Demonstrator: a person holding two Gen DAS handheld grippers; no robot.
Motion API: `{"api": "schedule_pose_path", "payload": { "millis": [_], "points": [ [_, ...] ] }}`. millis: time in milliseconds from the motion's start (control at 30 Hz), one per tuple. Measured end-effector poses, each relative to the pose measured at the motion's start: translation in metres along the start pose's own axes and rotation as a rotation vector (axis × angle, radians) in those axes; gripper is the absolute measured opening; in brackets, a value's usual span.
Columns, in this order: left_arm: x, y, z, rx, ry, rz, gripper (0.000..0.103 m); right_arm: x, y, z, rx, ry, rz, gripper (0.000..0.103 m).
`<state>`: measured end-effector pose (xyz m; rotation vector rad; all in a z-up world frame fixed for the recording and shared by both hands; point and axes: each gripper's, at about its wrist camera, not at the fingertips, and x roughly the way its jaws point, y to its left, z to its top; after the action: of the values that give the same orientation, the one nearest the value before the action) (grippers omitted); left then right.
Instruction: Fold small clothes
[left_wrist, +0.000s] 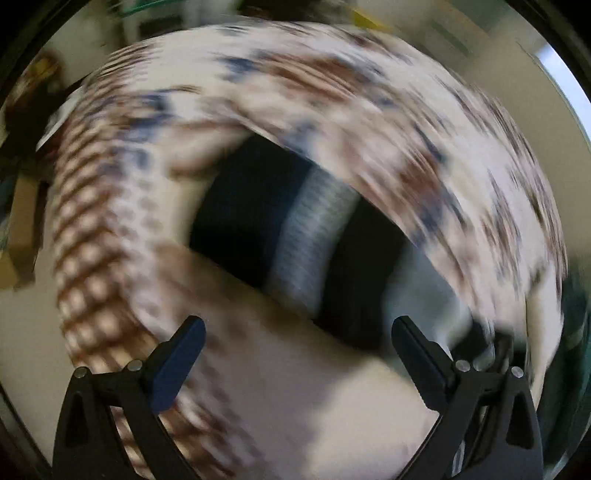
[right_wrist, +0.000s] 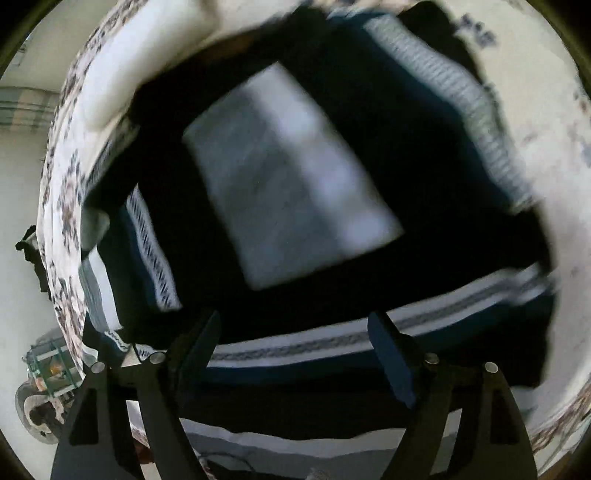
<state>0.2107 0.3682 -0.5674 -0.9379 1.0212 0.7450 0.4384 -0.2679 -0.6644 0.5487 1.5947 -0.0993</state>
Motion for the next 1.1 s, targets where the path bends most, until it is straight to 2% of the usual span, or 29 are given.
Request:
{"api": "schedule_pose_path", "payload": {
  "millis": [67, 200, 233, 267, 300, 333, 400, 500, 600, 733, 800, 833, 867, 900, 933, 967, 1000, 1100],
  "points": [
    [0.009, 0.029, 0.03, -0.071, -0.024, 0.004, 0.102, 0.016, 0.025, -0.004, -0.015, -0.013, -0.021, 0.083],
    [0.048, 0.06, 0.071, -0.171, 0.037, -0.12, 0.099, 0.038, 0.07, -0.006, -0.052, -0.033, -0.059, 0.083],
    [0.054, 0.059, 0.076, -0.165, 0.039, -0.144, 0.085, 0.04, 0.078, -0.008, -0.057, -0.034, -0.072, 0.083],
    [0.057, 0.053, 0.081, -0.121, 0.025, -0.153, 0.034, 0.043, 0.09, -0.011, -0.064, -0.036, -0.078, 0.083],
    [0.057, 0.047, 0.085, -0.074, 0.032, -0.172, 0.001, 0.044, 0.096, -0.011, -0.068, -0.034, -0.081, 0.083],
    [0.055, 0.039, 0.087, -0.037, 0.041, -0.189, 0.002, 0.045, 0.102, -0.012, -0.07, -0.033, -0.086, 0.083],
    [0.034, 0.034, 0.092, 0.029, -0.032, -0.19, 0.002, 0.046, 0.115, -0.014, -0.08, -0.033, -0.087, 0.083],
    [0.012, 0.045, 0.102, 0.012, -0.082, -0.205, 0.002, 0.044, 0.13, -0.014, -0.085, -0.047, -0.113, 0.083],
    [-0.006, 0.053, 0.105, -0.004, -0.111, -0.208, 0.002, 0.042, 0.143, -0.011, -0.082, -0.066, -0.099, 0.083],
    [-0.028, 0.034, 0.103, 0.039, -0.144, -0.235, 0.001, 0.037, 0.155, -0.004, -0.093, -0.095, -0.11, 0.083],
    [-0.029, 0.027, 0.099, 0.035, -0.094, -0.233, 0.002, 0.03, 0.156, 0.001, -0.118, -0.116, -0.151, 0.085],
    [-0.026, 0.029, 0.096, 0.014, -0.063, -0.242, 0.004, 0.026, 0.154, 0.003, -0.125, -0.125, -0.16, 0.091],
    [-0.02, 0.034, 0.091, -0.018, -0.026, -0.253, 0.005, 0.019, 0.152, 0.007, -0.13, -0.129, -0.16, 0.092],
    [-0.011, 0.041, 0.084, -0.067, 0.019, -0.248, 0.01, 0.016, 0.148, 0.008, -0.131, -0.128, -0.15, 0.092],
    [-0.001, 0.05, 0.075, -0.133, 0.067, -0.249, 0.03, 0.012, 0.144, 0.01, -0.133, -0.126, -0.137, 0.092],
    [0.004, 0.055, 0.068, -0.172, 0.089, -0.262, 0.059, 0.006, 0.138, 0.013, -0.137, -0.125, -0.124, 0.092],
    [0.013, 0.063, 0.056, -0.244, 0.107, -0.292, 0.067, 0.003, 0.133, 0.013, -0.139, -0.127, -0.123, 0.092],
    [0.036, 0.073, 0.032, -0.402, 0.132, -0.386, 0.068, -0.01, 0.112, 0.017, -0.129, -0.143, -0.116, 0.092]
  ]
}}
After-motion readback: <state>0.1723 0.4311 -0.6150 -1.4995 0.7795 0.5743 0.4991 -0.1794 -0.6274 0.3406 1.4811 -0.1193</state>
